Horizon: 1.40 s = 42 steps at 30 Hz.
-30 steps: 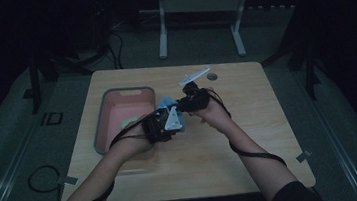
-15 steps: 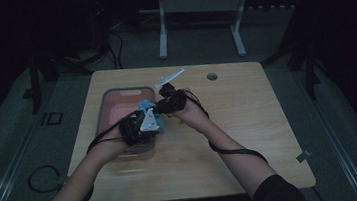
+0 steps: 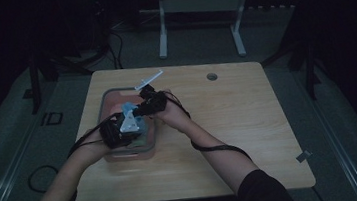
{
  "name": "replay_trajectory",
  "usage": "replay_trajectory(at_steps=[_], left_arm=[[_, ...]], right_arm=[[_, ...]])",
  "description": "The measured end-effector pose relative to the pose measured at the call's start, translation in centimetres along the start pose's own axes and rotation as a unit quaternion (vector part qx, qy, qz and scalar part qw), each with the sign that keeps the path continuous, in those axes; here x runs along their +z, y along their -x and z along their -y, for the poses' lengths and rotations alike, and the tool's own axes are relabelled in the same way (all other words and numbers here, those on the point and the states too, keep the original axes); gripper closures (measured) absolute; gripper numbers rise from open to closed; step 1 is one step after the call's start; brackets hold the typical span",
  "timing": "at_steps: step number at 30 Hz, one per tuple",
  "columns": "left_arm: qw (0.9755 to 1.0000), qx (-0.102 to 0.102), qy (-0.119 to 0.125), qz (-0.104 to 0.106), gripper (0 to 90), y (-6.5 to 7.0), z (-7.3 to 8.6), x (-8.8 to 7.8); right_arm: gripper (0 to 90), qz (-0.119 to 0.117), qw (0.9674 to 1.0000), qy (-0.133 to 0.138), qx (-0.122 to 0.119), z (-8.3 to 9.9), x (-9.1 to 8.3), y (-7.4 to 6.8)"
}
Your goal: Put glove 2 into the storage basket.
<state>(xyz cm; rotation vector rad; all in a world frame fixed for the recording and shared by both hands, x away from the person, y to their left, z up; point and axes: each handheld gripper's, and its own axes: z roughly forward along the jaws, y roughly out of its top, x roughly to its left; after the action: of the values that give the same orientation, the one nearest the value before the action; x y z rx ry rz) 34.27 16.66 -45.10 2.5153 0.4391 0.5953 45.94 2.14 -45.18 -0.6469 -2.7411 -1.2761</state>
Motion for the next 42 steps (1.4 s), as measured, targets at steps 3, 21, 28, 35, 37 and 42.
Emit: replay_trajectory(at_steps=[3, 21, 28, 35, 37, 42], left_arm=[[1.0, -0.002, -0.004, 0.005, 75.5, 0.1, 0.6, 1.0], [0.9988, -0.032, -0.017, 0.031, 75.1, -0.4, 2.0, 4.7], [0.9983, -0.037, -0.025, 0.038, 73.3, -0.6, 1.9, 5.0], [0.9972, -0.051, -0.029, 0.048, 57.4, -0.8, 1.8, 5.1], [0.9972, -0.054, -0.025, 0.046, 53.9, -0.8, 1.8, 5.0], [0.9963, -0.08, -0.011, 0.028, 41.8, -1.0, 1.8, 4.3]], right_arm=[[77.3, 0.0, 0.9999, -0.006, 0.009, 0.2, 0.8, 0.3], [72.9, 0.029, 0.9979, -0.058, 0.005, 1.3, 3.6, 1.6], [65.0, 0.037, 0.9967, -0.072, 0.006, 1.4, 3.9, 2.0], [50.4, 0.044, 0.9966, -0.069, -0.003, 1.3, 3.4, 2.2], [48.0, 0.044, 0.9968, -0.066, -0.002, 1.2, 3.3, 2.2], [41.2, 0.046, 0.9977, -0.048, -0.009, 0.8, 1.9, 2.4]])
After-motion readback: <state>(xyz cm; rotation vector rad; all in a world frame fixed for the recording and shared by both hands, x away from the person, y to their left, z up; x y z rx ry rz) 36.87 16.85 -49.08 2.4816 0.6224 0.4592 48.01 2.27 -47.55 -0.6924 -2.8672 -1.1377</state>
